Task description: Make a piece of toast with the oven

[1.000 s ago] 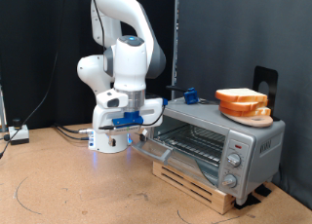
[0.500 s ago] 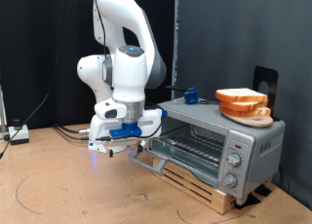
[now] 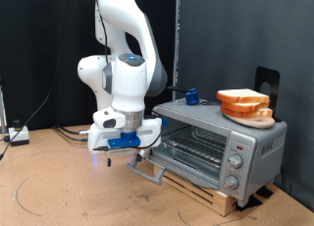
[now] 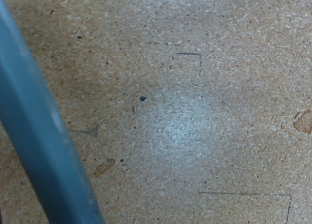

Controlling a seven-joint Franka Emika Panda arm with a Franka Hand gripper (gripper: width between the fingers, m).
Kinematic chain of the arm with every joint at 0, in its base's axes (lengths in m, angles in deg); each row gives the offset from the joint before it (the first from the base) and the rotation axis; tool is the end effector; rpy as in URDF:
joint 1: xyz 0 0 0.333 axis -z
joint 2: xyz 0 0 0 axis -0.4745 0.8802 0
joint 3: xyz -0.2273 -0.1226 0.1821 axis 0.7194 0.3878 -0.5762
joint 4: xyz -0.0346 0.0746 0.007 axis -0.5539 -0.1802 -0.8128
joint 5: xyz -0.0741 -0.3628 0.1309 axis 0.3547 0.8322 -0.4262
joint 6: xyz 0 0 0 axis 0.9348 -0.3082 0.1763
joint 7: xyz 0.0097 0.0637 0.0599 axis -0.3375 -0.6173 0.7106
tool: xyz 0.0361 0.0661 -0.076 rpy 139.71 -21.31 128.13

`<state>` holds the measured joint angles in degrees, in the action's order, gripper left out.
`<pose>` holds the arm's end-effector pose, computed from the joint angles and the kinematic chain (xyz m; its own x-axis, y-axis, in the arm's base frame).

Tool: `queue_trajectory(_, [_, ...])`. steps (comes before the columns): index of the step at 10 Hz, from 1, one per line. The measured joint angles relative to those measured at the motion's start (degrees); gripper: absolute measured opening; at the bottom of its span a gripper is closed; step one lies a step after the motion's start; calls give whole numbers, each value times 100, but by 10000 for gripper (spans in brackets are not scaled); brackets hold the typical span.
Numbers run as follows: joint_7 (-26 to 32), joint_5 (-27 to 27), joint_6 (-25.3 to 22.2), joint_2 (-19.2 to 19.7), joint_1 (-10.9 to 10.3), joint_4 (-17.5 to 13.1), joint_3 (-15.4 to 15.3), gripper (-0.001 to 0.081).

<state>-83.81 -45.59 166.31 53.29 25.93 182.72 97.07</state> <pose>0.4332 -0.0795 0.2670 0.7181 -0.6955 0.0249 -0.6956 -0.7159 0.0601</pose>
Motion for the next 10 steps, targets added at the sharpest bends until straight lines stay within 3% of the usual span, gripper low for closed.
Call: queue_trajectory(10, [-233, -300, 317, 1052, 92, -406, -12, 806])
